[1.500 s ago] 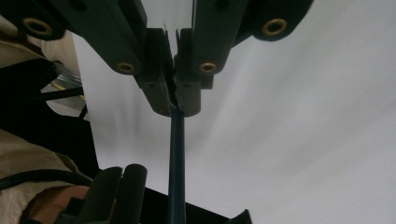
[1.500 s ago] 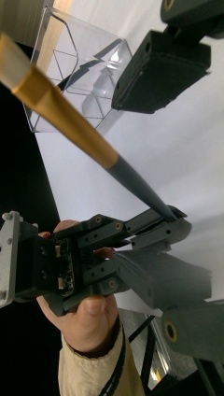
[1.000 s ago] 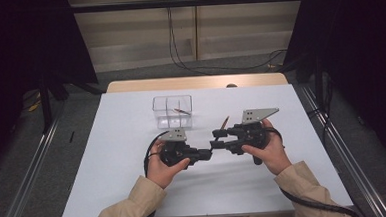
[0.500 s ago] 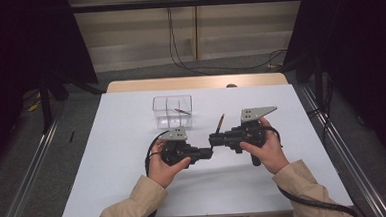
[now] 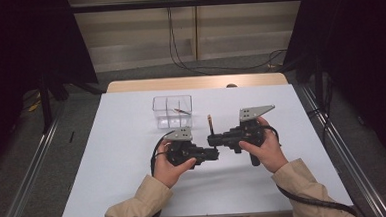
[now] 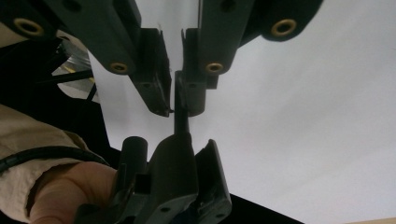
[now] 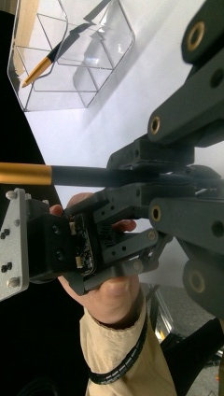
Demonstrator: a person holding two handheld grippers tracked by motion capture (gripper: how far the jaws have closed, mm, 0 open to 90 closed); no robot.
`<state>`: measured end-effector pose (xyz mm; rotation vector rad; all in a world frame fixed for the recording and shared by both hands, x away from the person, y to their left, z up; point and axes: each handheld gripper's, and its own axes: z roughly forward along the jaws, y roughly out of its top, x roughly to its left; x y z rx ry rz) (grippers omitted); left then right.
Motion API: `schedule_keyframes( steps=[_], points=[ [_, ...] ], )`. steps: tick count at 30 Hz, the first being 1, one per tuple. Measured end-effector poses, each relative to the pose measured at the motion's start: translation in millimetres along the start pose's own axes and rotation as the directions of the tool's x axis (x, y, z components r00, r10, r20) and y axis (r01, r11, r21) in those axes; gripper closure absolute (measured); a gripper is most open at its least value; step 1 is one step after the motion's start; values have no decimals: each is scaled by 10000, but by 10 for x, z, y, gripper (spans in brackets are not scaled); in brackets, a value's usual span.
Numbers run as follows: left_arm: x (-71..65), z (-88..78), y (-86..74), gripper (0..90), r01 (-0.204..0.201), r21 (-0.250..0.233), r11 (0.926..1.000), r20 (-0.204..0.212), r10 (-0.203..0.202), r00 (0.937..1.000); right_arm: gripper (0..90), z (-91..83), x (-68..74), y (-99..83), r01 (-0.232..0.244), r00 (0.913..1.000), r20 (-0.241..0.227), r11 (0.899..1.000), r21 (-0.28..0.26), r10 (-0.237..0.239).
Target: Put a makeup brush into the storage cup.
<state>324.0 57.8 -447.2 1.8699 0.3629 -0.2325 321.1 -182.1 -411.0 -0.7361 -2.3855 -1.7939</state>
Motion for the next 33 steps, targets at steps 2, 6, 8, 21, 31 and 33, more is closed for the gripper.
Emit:
schedule_keyframes(
  steps=[2, 6, 8, 21, 31, 33],
  points=[
    [-5, -7, 2, 730, 57, -164, 9998, 118, -55, 9999, 839, -8, -5, -2, 18, 10000, 28, 10000, -5, -18],
    [-13, -31, 28, 577, 143, -514, 9986, 362, -124, 9993, 840, -11, -11, -15, 57, 10000, 34, 10000, 73, -58],
    [-20, -56, 46, 555, 135, -633, 9979, 398, -110, 9991, 840, -20, -12, -20, 58, 10000, 29, 10000, 46, -58],
    [21, -192, 67, 267, 245, -819, 9963, 110, -237, 9997, 840, -112, -28, -8, 76, 9997, 219, 9999, -122, -73],
    [58, -320, 238, 118, 33, -1392, 9903, -759, -140, 9970, 840, -86, -25, -42, 126, 9998, 176, 9999, -32, -126],
    [61, -324, 265, 108, -30, -1478, 9890, -838, -95, 9964, 840, -80, -23, -43, 134, 9998, 168, 9999, -36, -134]
  ],
)
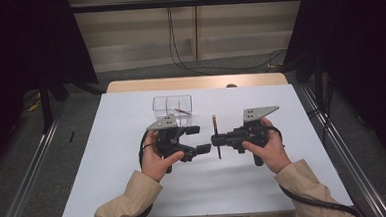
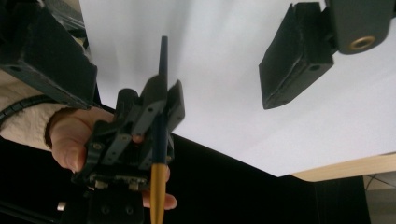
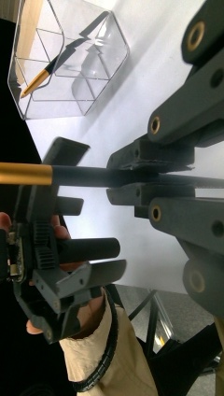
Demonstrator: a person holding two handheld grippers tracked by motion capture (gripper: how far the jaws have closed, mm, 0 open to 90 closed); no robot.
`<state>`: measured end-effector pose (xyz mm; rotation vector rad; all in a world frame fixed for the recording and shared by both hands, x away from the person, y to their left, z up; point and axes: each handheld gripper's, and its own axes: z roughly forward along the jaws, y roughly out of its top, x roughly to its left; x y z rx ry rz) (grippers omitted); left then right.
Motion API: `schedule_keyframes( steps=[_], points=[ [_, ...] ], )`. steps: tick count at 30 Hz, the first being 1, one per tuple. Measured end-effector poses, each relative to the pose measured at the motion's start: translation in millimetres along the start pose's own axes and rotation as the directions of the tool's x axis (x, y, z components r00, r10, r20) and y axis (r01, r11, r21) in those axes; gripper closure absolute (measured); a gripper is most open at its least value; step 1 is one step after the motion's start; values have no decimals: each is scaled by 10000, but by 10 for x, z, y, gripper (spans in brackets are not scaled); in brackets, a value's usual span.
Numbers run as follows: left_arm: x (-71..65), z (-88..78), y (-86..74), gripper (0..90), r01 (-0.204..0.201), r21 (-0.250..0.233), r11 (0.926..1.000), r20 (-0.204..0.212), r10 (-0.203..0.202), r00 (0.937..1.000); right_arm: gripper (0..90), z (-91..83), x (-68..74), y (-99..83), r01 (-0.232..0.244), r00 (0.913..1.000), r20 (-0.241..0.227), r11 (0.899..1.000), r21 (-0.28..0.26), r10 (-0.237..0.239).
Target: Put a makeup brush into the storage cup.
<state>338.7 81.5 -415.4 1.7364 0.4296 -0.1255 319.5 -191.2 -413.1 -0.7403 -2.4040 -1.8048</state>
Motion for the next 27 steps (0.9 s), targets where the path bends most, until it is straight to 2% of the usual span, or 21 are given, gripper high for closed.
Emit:
schedule_keyframes(
  steps=[3, 8, 12, 19, 27],
  points=[
    [-2, 17, 33, 89, 5, -55, 10000, -10, -5, 10000, 840, 7, 5, 0, 25, 10000, -9, 10000, -20, -25],
    [4, 61, 65, 87, 49, -74, 10000, -269, -51, 9996, 840, 11, 8, -5, 33, 10000, -1, 10000, 12, -33],
    [-7, 93, 75, 114, -1, -70, 10000, -206, -1, 9998, 840, 18, 14, -10, 23, 10000, -26, 10000, 15, -23],
    [-27, 125, 100, 293, -40, -213, 9998, 336, 47, 9994, 840, 41, 23, -10, 78, 10000, -36, 9999, 79, -78],
    [-35, 130, 114, 515, -113, -479, 9988, 560, 140, 9983, 840, 57, 33, -6, 134, 9999, -60, 9999, 95, -134]
  ],
)
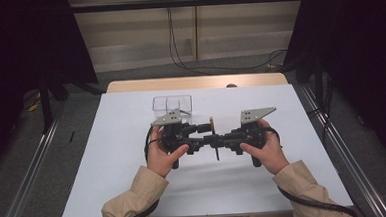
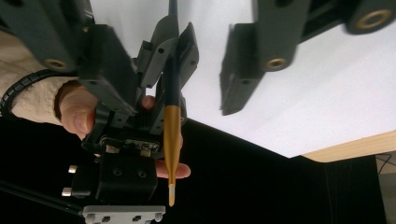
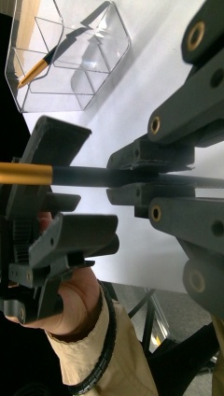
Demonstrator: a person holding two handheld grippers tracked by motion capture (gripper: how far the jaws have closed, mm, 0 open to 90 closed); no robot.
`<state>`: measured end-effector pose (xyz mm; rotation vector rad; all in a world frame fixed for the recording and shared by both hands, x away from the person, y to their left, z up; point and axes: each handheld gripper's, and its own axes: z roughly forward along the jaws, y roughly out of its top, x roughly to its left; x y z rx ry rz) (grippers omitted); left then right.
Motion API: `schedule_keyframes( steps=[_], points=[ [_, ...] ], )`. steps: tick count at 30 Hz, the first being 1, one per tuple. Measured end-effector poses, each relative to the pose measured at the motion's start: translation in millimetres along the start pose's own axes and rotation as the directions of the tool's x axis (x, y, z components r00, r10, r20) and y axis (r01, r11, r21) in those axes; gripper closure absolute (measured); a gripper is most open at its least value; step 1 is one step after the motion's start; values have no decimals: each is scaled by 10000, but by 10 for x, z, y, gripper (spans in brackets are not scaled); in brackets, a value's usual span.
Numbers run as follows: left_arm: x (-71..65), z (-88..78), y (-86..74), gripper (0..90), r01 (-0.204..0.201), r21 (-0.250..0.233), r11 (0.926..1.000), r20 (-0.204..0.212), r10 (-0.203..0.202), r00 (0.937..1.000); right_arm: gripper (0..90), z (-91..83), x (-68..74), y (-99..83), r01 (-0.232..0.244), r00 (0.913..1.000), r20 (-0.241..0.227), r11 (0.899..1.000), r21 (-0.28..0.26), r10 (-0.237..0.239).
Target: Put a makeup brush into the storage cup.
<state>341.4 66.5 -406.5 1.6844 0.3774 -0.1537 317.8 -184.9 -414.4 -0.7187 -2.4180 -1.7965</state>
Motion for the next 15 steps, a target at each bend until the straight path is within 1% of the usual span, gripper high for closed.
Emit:
schedule_keyframes(
  steps=[1, 4, 5, 6, 9, 11, 13, 15],
  points=[
    [-1, 0, 0, 564, 21, -15, 10000, 36, -20, 10000, 840, 0, 0, 2, -14, 10000, -18, 10000, -21, 14],
    [2, -1, 5, 635, 177, -154, 9997, 215, -174, 9996, 840, 3, -1, 1, 1, 10000, 7, 10000, 0, -1],
    [-1, -3, 7, 647, 155, -198, 9997, 226, -150, 9996, 839, 5, -1, -1, 1, 10000, 4, 10000, 18, -1],
    [-3, -4, 8, 676, 155, -273, 9995, 295, -147, 9995, 840, 7, 0, -4, 24, 10000, 9, 10000, 56, -24],
    [1, -1, -1, 748, 247, -364, 9990, 316, -236, 9992, 840, 9, -4, -9, -1, 10000, 6, 10000, 1, 1],
    [7, -4, -8, 778, 272, -430, 9987, 286, -260, 9993, 840, 10, -4, -8, -6, 10000, -11, 10000, -20, 6],
    [15, -11, -20, 821, 402, -603, 9974, 313, -383, 9988, 839, 9, 1, -6, -5, 10000, -67, 10000, -81, 4],
    [19, -12, -29, 834, 443, -658, 9969, 367, -419, 9984, 839, 10, 8, -1, 28, 10000, -42, 9999, -107, -28]
  ],
)
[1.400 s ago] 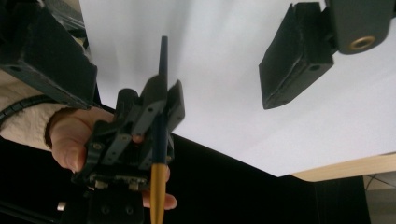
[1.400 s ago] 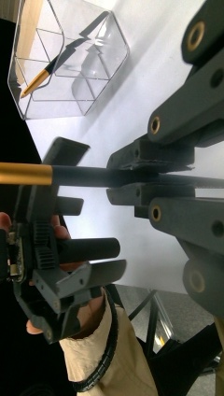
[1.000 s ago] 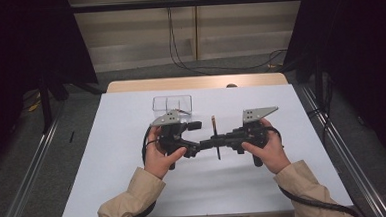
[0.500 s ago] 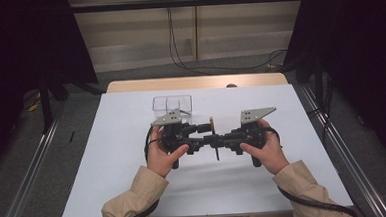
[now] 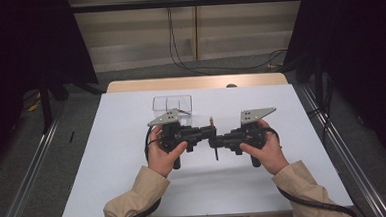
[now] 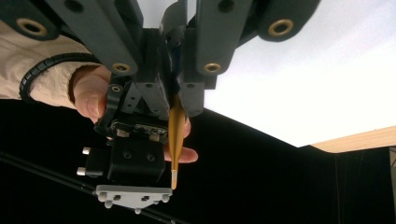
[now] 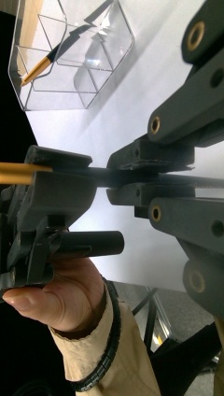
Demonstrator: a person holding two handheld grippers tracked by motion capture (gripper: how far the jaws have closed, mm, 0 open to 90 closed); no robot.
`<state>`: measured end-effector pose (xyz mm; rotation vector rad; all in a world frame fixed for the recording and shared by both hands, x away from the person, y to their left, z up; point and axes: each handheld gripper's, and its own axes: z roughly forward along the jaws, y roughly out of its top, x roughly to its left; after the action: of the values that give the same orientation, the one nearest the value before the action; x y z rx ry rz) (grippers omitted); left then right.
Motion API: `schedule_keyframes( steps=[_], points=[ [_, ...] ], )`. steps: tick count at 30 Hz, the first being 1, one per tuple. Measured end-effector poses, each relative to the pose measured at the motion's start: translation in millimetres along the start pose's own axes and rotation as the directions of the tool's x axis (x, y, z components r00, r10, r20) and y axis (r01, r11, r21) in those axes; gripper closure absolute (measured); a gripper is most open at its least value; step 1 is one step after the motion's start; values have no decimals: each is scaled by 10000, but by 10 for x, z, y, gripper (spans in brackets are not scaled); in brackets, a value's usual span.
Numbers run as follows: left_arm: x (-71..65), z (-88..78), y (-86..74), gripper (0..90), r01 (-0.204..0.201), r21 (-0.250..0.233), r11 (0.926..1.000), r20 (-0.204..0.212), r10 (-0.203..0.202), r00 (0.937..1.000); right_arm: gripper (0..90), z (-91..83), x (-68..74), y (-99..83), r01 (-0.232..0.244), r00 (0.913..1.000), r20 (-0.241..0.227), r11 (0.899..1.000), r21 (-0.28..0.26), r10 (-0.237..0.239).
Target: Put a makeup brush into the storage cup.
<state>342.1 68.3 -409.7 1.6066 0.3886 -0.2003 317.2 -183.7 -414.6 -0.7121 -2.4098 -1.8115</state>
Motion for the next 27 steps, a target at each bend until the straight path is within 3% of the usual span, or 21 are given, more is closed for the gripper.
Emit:
schedule_keyframes(
  steps=[8, 17, 27],
  points=[
    [-11, -6, -1, 838, -41, 52, 10000, -62, 41, 10000, 824, 12, 9, -14, 91, 10000, 4, 9999, -53, -91],
    [-28, -51, 38, 838, -204, -25, 9998, -173, 203, 9996, 552, 0, 14, -33, 376, 9987, 352, 9993, 21, -377],
    [-31, -124, 52, 838, -361, 66, 9993, -434, 363, 9984, 276, -103, -13, -80, 630, 9900, 1249, 9977, 233, -655]
  ],
)
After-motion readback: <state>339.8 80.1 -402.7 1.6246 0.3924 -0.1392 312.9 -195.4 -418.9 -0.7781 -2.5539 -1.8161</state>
